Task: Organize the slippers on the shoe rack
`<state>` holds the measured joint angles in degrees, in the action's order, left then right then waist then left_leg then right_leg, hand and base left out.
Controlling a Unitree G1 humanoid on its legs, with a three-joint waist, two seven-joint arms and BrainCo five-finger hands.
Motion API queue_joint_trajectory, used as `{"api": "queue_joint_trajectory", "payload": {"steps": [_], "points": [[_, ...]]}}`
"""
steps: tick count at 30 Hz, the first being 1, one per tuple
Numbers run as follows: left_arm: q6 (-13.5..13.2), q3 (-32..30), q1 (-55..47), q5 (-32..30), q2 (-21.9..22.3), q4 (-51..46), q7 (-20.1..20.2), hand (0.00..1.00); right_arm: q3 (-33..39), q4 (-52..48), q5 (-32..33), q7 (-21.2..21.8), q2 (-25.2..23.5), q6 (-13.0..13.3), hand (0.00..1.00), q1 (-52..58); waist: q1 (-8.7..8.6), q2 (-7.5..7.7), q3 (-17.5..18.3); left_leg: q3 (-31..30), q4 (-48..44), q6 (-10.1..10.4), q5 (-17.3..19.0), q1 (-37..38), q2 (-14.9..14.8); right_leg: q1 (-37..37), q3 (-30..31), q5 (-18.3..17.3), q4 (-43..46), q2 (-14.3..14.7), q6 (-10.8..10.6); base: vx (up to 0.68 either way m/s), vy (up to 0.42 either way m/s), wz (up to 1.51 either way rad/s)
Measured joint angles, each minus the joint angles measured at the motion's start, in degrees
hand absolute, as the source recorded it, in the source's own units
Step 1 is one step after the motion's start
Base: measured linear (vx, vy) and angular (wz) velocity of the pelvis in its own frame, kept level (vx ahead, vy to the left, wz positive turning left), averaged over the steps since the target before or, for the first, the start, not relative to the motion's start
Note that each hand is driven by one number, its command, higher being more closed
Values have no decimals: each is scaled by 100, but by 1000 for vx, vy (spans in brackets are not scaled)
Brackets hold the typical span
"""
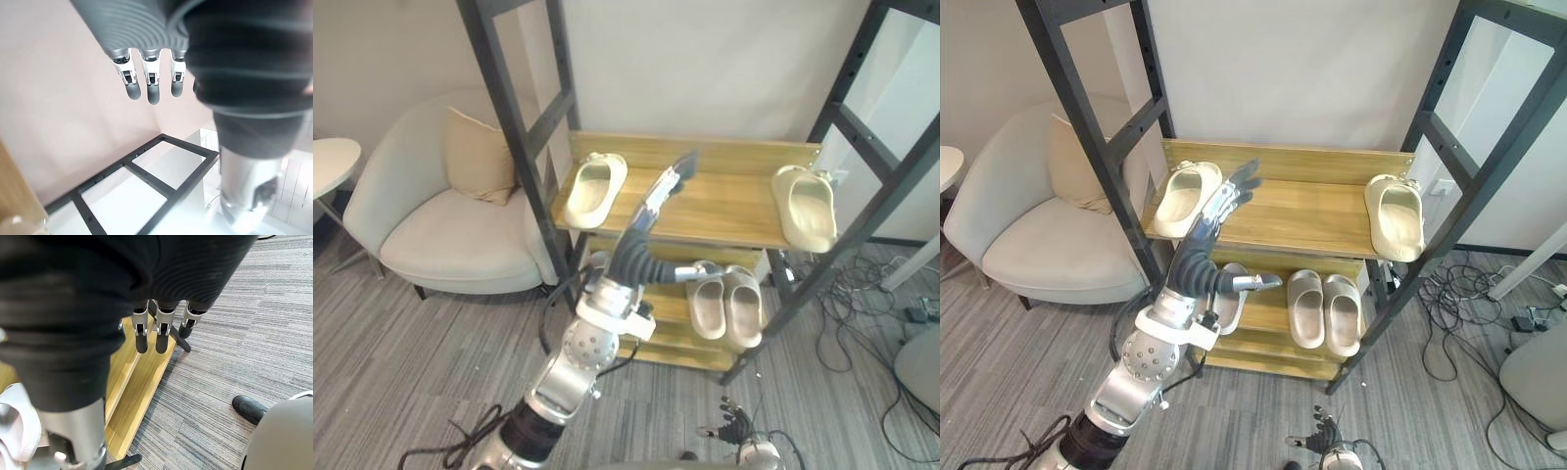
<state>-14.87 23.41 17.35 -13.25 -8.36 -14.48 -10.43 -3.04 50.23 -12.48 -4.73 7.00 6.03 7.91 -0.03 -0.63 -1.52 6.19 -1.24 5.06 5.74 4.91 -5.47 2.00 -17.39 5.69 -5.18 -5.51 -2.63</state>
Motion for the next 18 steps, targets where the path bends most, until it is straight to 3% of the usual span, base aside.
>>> {"api": "queue_joint_trajectory", "payload": {"steps": [4, 8, 13, 18], "points": [[175, -879, 297, -23, -441, 1139, -206, 0, 1, -71, -4, 39, 16, -29, 0, -84, -109, -2, -2, 146, 21, 46, 31, 43, -28, -101, 143, 18, -36, 49, 18, 6, 8, -19], [333, -1411, 429, -13, -797, 1657, -341, 0, 4, -189, -13, 97, 88, -93, 0, -51, -143, 20, -26, 238, 46, 47, 32, 19, -28, -199, 230, 77, -40, 64, 18, 36, 11, -14], [473, -1849, 951, -9, -1372, 2322, -516, 0, 6, -212, -13, 162, 94, -97, 0, -75, -190, 95, -89, 243, 80, 29, 41, 24, 14, -218, 237, 88, -44, 33, 2, 15, 8, -1], [559, -2051, 1210, 2, -1650, 2519, -577, 0, 9, -219, -14, 209, 95, -98, 0, -75, -233, 120, -164, 279, 93, 11, 51, -60, 50, -346, 301, 112, -44, 10, -20, -14, 14, -6]]}}
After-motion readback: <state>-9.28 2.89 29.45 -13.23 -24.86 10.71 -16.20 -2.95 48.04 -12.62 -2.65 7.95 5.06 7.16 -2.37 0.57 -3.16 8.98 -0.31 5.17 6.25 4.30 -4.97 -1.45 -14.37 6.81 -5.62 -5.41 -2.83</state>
